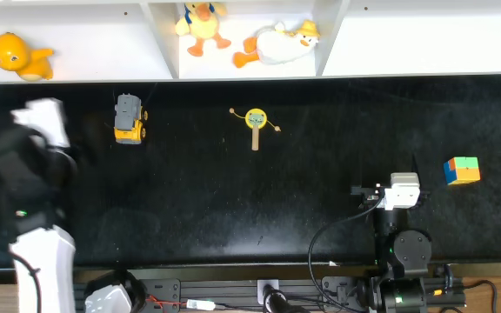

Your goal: Store Toys

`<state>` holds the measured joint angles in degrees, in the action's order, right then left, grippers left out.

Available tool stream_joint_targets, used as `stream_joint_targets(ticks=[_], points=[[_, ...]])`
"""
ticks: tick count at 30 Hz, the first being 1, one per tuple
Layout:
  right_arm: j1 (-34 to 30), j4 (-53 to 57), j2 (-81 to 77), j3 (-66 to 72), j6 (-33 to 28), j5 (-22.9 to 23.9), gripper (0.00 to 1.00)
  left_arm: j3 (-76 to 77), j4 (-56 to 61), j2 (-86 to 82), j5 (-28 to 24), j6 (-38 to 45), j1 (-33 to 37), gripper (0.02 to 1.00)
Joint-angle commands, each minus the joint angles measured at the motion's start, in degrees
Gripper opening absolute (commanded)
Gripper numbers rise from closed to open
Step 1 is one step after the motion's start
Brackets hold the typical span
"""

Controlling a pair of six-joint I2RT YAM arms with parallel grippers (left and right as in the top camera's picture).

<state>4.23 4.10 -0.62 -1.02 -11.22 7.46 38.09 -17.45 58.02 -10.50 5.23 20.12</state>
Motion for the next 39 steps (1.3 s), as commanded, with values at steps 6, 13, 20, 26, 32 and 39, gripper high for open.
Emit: stream_joint_targets(ticks=[6, 13, 20, 26, 32, 39], points=[[0.26, -0.28, 0.37, 0.76, -0.15, -0.39, 0.996, -4.11, 3.91, 4.92, 10.64, -1.25, -15.96, 0.998], [0.26, -0.31, 0.37, 0.76, -0.15, -0.39, 0.996, -4.04, 14.23, 14.69, 10.84, -1.25, -16.00, 0.998], [0.26, -0.31, 0.37, 0.76, -0.15, -0.39, 0.996, -1.51, 18.97, 24.04, 10.62, -1.29, -16.02, 0.989], [0.26, -0.31, 0.37, 0.76, -0.17, -0.39, 0.996, -0.46, 19.10, 27.30, 10.64, -2.10, -16.02, 0.781], [0.26, -0.31, 0.37, 0.76, -0.15, -0.39, 0.996, -0.55, 18.84, 26.84, 10.64, -2.34, -16.02, 0.516], [0.26, -0.28, 0.37, 0.76, -0.15, -0.39, 0.996, -8.39, 20.11, 17.90, 10.64, -2.54, -16.02, 0.454]])
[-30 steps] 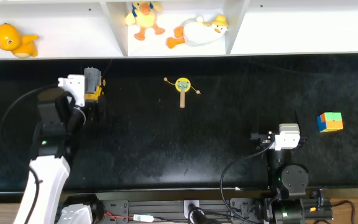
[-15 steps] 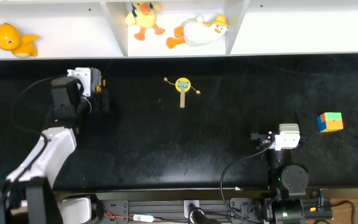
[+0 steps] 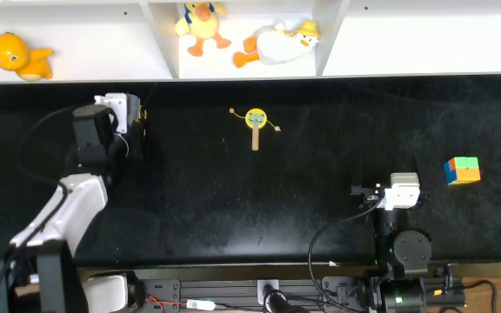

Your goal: Store Toys

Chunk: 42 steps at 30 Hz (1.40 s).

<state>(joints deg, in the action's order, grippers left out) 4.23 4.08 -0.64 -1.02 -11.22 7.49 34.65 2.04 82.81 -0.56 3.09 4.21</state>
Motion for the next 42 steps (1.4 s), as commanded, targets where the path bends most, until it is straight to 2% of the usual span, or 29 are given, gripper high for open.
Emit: stream_joint_targets(ticks=[1, 3, 6, 8, 12, 38, 41, 42], points=[[0.26, -0.28, 0.39, 0.76, -0.15, -0.42, 0.996, -7.15, 0.52, -9.57, 0.70, -1.03, -0.11, 0.454], [0.26, -0.28, 0.39, 0.76, -0.15, -0.42, 0.993, -10.32, -0.20, -14.36, 0.66, -2.38, -0.11, 0.457], [0.26, -0.28, 0.39, 0.76, -0.15, -0.42, 0.996, -11.56, -7.23, -22.43, 0.59, -4.52, -0.26, 0.457], [0.26, -0.28, 0.39, 0.76, -0.15, -0.42, 0.993, -10.19, -11.50, -25.70, 0.68, -4.68, -0.66, 0.421], [0.26, -0.28, 0.39, 0.76, -0.15, -0.42, 0.996, -4.72, -15.39, -25.77, 0.68, -4.68, -0.76, 0.419], [0.26, -0.28, 0.39, 0.76, -0.15, -0.42, 0.996, 35.85, -14.14, 12.74, 1.97, -4.70, -0.74, 0.424], [0.26, -0.28, 0.39, 0.76, -0.15, -0.42, 0.996, 37.75, -13.64, 15.85, 1.97, -4.72, -0.74, 0.511], [0.26, -0.28, 0.39, 0.76, -0.15, -0.42, 0.996, 37.94, -12.98, 16.72, 1.97, -4.72, -0.76, 0.647]])
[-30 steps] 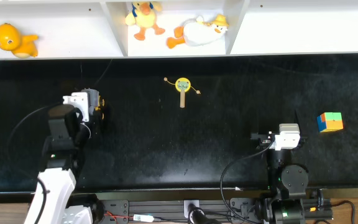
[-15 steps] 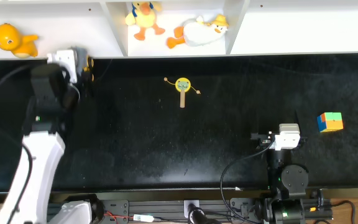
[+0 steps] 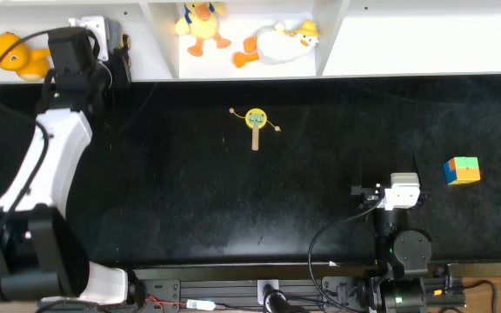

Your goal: Store Toys

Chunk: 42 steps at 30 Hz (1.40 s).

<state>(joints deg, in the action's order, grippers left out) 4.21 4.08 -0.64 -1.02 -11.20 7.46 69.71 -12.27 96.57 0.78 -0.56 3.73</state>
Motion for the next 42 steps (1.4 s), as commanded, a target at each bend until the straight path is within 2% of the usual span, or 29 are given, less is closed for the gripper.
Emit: stream_joint_targets(ticks=[1, 2, 10, 16, 18, 21, 27, 33, 35, 36, 42], points=[[0.28, -0.28, 0.39, 0.76, -0.17, -0.39, 0.996, 2.91, 2.01, 3.58, 0.63, -1.05, -0.26, 0.844], [0.28, -0.28, 0.39, 0.76, -0.17, -0.39, 0.996, 2.91, 2.54, 4.17, 0.63, -1.07, -0.26, 0.998], [0.28, -0.28, 0.39, 0.76, -0.17, -0.39, 0.998, -0.59, -2.73, -1.31, 2.10, -0.98, -0.22, 0.998], [0.28, -0.28, 0.39, 0.76, -0.17, -0.39, 0.998, -21.79, -1.55, -23.06, 6.01, -0.98, -0.22, 0.998], [0.28, -0.28, 0.39, 0.76, -0.17, -0.39, 0.996, -30.84, 0.74, -33.33, 6.69, -1.01, -0.22, 0.998], [0.28, -0.28, 0.39, 0.76, -0.17, -0.39, 0.996, -51.01, 13.20, -56.61, 6.19, -0.96, -0.22, 0.998], [0.28, -0.28, 0.39, 0.76, -0.17, -0.39, 0.993, -68.08, 26.21, -78.49, 6.27, 4.00, -0.22, 0.998], [0.28, -0.28, 0.39, 0.76, -0.17, -0.39, 0.996, -69.26, 14.53, -91.03, 6.84, 3.93, -0.22, 0.998], [0.28, -0.28, 0.39, 0.76, -0.17, -0.39, 0.996, -69.26, 7.30, -95.23, 6.78, 3.98, -0.22, 0.998], [0.28, -0.28, 0.39, 0.76, -0.17, -0.39, 0.993, -69.26, 8.15, -96.61, 4.76, 3.98, -0.22, 0.998], [0.28, -0.28, 0.39, 0.76, -0.17, -0.39, 0.996, -69.26, 7.80, -96.45, 3.61, 3.96, 0.31, 0.998]])
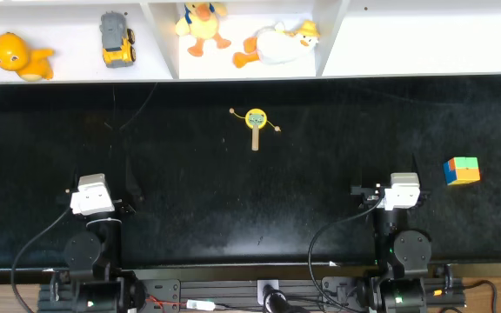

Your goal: Store Toys

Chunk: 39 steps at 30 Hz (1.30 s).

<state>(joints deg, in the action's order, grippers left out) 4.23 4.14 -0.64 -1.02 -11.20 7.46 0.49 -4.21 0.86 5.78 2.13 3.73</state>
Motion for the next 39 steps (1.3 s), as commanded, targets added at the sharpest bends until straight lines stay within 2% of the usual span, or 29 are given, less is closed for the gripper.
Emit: stream_joint_targets(ticks=[1, 28, 31, 32, 34, 35, 38, 39], points=[[0.26, -0.35, 0.39, 0.76, -0.17, -0.39, 0.996, -0.04, -0.22, -0.74, -1.40, 1.25, 0.52, 0.998], [0.28, 0.13, 0.00, 0.50, -0.17, -0.39, 0.996, -0.04, -0.24, -0.70, -1.40, 1.25, 0.70, 0.996], [0.33, 0.61, -3.87, -1.60, 0.00, -0.70, 0.996, -0.04, -0.24, -0.70, -1.40, 1.25, 0.70, 0.998], [0.68, 1.31, -8.17, -4.11, 1.75, -1.66, 0.993, -0.04, -0.24, -0.70, -1.40, 1.25, 0.70, 0.998], [1.51, 4.92, -14.03, -8.13, 2.69, -2.14, 0.996, -0.04, -0.24, -0.70, -1.42, 1.27, 0.70, 0.998], [3.13, 12.72, -22.12, -14.36, 5.62, -4.59, 0.996, -0.04, -0.24, -0.70, -1.40, 1.27, 0.70, 0.998], [6.23, 25.29, -34.58, -23.93, 10.51, -9.35, 0.996, -0.04, -0.24, -0.70, -1.42, 1.27, 0.70, 0.998], [8.72, 34.25, -43.47, -30.91, 14.71, -10.58, 0.996, -0.04, -0.24, -0.70, -1.40, 1.27, 0.70, 0.998]])
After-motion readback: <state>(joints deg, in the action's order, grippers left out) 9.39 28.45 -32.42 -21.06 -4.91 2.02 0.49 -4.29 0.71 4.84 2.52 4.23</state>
